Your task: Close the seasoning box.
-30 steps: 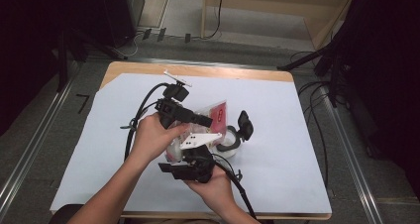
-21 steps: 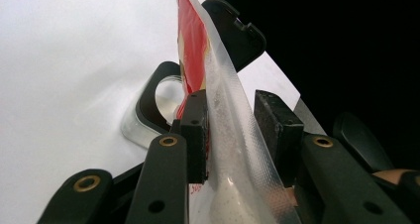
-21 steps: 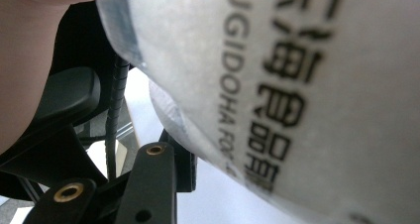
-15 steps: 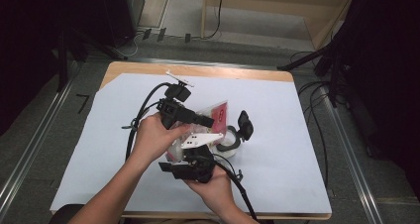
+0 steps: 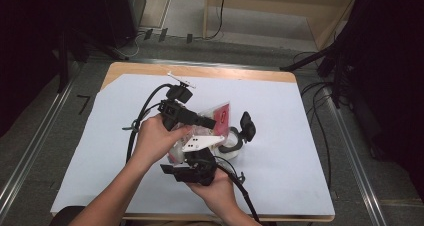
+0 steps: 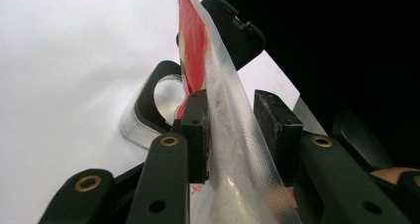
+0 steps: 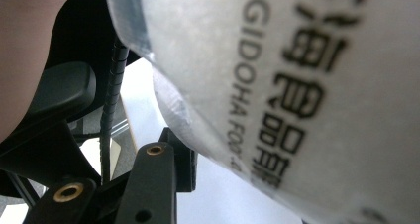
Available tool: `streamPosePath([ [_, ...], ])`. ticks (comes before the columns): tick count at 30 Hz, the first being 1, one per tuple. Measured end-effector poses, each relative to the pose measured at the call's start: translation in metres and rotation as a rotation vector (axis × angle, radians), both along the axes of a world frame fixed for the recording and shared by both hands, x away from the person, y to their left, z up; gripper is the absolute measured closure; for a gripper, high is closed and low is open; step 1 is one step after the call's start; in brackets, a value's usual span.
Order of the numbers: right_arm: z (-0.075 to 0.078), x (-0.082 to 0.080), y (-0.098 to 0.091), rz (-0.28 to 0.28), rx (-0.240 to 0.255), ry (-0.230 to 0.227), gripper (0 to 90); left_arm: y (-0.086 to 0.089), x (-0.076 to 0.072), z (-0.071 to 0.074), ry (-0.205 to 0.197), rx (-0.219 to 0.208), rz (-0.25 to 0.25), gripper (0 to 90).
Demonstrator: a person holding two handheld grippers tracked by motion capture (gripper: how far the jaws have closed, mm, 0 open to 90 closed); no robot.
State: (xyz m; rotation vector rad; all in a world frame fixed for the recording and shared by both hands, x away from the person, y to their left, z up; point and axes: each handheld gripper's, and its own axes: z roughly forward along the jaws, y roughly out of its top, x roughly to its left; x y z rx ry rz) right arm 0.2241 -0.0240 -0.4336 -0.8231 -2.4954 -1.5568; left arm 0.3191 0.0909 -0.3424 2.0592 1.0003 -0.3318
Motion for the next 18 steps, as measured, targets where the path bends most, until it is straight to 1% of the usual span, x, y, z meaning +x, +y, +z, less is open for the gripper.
streamPosePath([
  [5, -0.0002, -0.0008, -0.0006, 0.000, -0.003, -0.002, 63.4, -0.0007, -0.0011, -0.0001, -0.006, -0.003, -0.003, 69.3],
  [6, -0.0002, -0.0008, -0.0006, 0.000, -0.003, -0.002, 63.4, -0.0005, -0.0010, -0.0001, -0.012, 0.001, -0.007, 69.3],
  [11, -0.0002, -0.0010, -0.0007, 0.001, -0.004, -0.002, 63.4, -0.0006, -0.0014, -0.0001, -0.005, -0.002, -0.005, 69.0],
  [18, 0.0002, -0.0012, -0.0021, 0.007, -0.007, -0.004, 63.5, -0.0011, -0.0013, -0.0006, -0.006, -0.004, -0.009, 68.8],
])
